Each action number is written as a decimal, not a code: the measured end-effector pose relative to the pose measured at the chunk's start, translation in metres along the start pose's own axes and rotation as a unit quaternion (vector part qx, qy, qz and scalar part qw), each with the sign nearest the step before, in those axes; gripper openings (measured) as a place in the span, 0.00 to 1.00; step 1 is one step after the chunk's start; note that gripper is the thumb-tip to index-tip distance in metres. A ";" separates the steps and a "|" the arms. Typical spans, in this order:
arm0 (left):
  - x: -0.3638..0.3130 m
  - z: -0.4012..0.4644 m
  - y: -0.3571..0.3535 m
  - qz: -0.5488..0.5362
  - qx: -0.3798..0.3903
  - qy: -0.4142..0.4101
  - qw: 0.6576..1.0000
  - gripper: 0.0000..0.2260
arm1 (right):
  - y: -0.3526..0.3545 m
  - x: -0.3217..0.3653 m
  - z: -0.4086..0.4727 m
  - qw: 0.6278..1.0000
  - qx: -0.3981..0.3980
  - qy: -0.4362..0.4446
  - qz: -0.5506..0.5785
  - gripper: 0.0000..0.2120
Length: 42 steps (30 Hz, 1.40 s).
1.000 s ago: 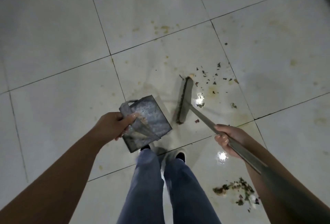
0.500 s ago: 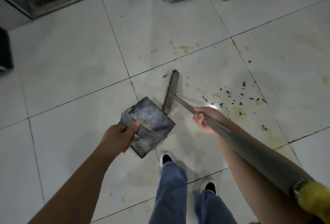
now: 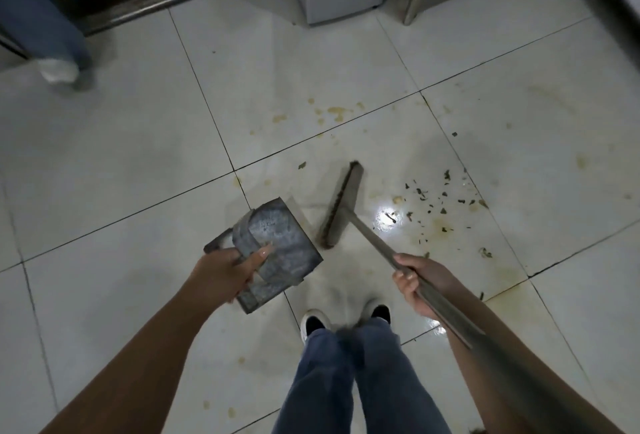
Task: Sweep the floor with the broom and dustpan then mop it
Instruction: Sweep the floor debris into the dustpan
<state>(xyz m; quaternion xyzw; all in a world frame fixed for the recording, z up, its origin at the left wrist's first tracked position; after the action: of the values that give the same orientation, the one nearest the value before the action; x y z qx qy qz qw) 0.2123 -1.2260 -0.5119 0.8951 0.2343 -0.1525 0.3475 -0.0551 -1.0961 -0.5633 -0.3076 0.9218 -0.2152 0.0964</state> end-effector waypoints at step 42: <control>-0.126 0.063 -0.046 0.018 0.039 0.004 0.999 0.25 | 0.046 0.136 0.023 0.993 0.034 0.067 0.088 0.01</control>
<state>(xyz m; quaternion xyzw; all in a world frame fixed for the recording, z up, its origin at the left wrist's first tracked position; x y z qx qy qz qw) 0.0746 -1.2799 -0.5273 0.9128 0.2133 -0.1515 0.3137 -0.1794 -1.1534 -0.6111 -0.2066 0.9418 -0.2576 0.0631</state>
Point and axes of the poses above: each hand's wrist, its own z-axis towards the middle knuckle, its own y-axis out of the back of the hand, x = y × z, the point moved 4 cm from there along z, towards the middle knuckle, and after that the axes turned 3 degrees about -z, right-handed, at the moved point
